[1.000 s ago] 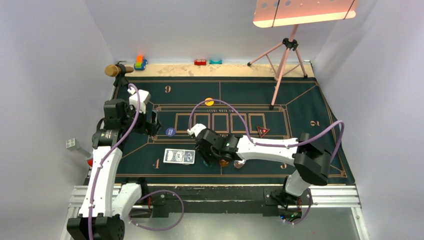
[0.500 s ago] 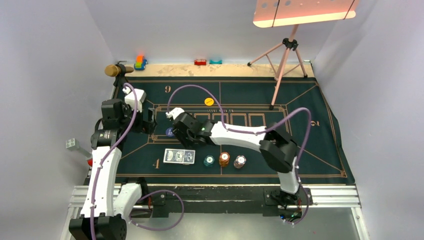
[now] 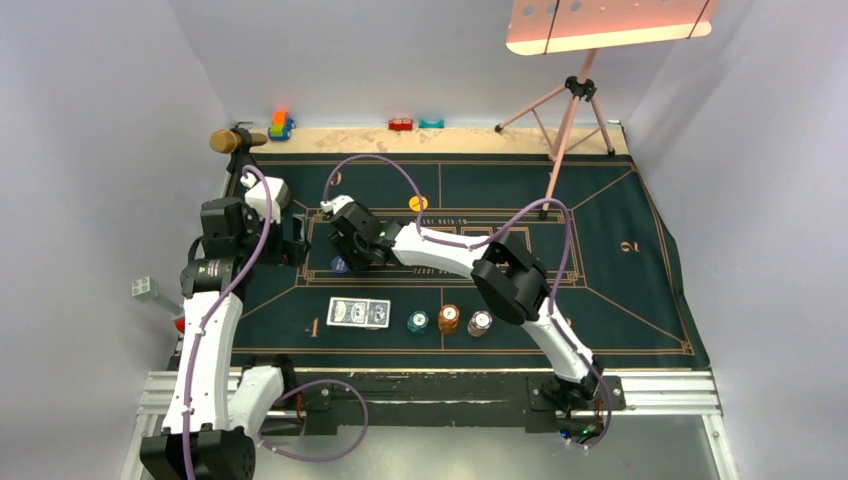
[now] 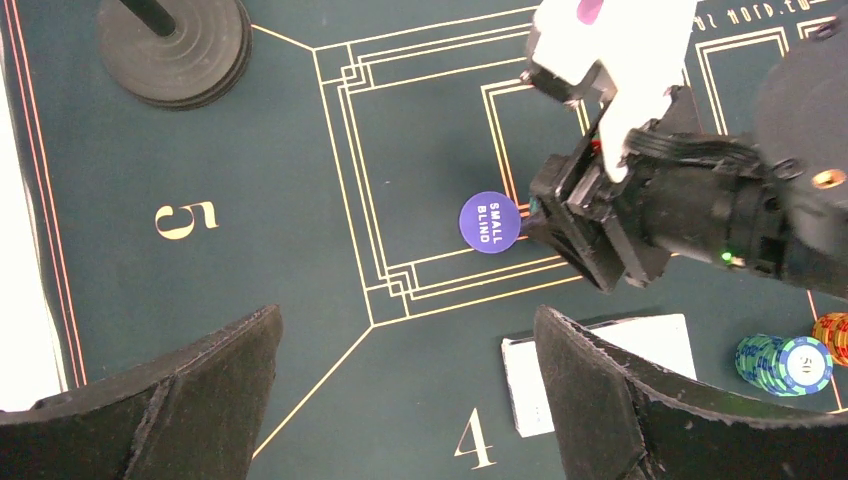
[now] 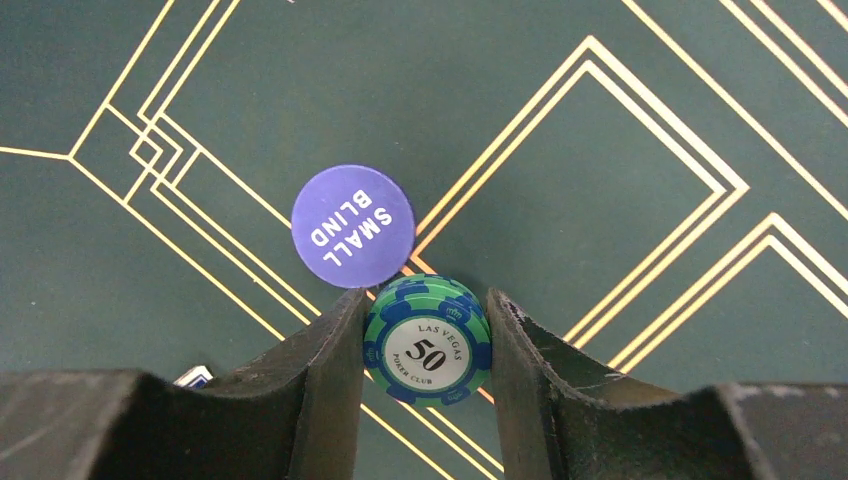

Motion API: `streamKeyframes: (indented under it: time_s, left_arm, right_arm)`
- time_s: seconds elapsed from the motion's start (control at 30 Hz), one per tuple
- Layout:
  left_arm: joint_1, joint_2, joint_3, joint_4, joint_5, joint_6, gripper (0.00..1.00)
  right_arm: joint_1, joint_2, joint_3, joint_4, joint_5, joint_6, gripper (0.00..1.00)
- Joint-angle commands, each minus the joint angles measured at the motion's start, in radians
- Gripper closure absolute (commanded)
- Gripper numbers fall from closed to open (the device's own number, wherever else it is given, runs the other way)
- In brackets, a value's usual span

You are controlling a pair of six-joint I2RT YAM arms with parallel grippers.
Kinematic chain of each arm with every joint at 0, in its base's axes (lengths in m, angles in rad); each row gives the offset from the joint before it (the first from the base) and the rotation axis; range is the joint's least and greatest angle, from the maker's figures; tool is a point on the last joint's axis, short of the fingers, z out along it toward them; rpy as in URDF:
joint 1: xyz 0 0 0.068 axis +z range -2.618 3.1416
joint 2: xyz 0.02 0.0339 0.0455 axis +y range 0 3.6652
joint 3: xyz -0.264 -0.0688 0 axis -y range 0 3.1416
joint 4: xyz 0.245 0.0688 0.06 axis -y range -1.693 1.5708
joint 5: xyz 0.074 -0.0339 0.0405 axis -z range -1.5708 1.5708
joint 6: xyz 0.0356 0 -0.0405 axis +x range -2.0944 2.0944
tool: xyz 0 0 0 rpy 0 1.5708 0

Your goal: Distribute texas hold em gaming equipment

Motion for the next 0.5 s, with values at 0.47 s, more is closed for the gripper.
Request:
streamKeyframes:
  time_s: [0.47]
  left_arm:
    - [0.011, -0.01, 0.002, 0.035, 0.029, -0.016, 0.0]
  right_arm:
    - [0.008, -0.015, -0.055, 0.008, 0.0, 0.036, 0.89]
